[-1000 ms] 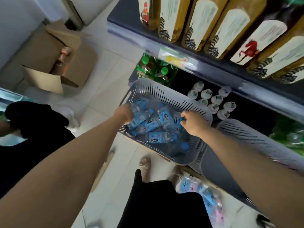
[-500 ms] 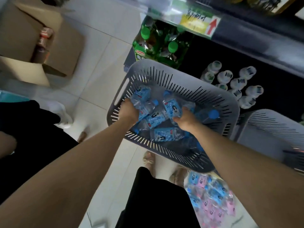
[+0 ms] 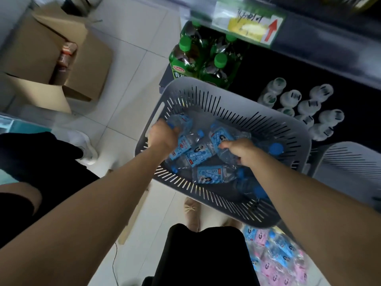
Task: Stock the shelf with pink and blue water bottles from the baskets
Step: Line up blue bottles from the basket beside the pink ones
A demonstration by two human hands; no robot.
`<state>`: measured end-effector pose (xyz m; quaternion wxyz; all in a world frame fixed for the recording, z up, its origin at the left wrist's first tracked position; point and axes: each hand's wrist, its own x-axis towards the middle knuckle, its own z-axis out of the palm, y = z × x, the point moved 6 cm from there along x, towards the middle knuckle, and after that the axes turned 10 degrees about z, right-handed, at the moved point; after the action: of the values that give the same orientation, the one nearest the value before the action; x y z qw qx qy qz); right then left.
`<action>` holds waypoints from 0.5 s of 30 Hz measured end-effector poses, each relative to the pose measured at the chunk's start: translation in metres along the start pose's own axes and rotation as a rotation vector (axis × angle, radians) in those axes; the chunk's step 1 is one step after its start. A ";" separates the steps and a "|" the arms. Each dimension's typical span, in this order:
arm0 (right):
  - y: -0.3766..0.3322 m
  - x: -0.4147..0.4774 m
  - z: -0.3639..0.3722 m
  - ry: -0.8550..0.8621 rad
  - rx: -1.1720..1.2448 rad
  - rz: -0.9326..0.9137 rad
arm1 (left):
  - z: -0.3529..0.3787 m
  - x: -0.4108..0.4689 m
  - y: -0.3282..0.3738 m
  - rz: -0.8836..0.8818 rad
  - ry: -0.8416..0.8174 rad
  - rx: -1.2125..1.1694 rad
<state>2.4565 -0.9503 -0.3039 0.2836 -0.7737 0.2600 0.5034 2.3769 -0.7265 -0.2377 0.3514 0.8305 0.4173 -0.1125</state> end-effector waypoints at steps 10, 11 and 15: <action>0.002 -0.127 -0.036 -0.197 0.215 -0.017 | -0.087 -0.073 0.097 0.280 -0.003 -0.085; -0.001 -0.144 -0.044 -0.201 0.223 -0.047 | -0.097 -0.083 0.107 0.309 -0.011 -0.080; -0.012 -0.211 -0.076 -0.223 0.258 -0.180 | -0.145 -0.125 0.152 0.432 -0.015 -0.071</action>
<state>2.4376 -0.9702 -0.0812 0.4513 -0.6904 0.2191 0.5213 2.4007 -0.7668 0.0018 0.3994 0.8869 0.2308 -0.0261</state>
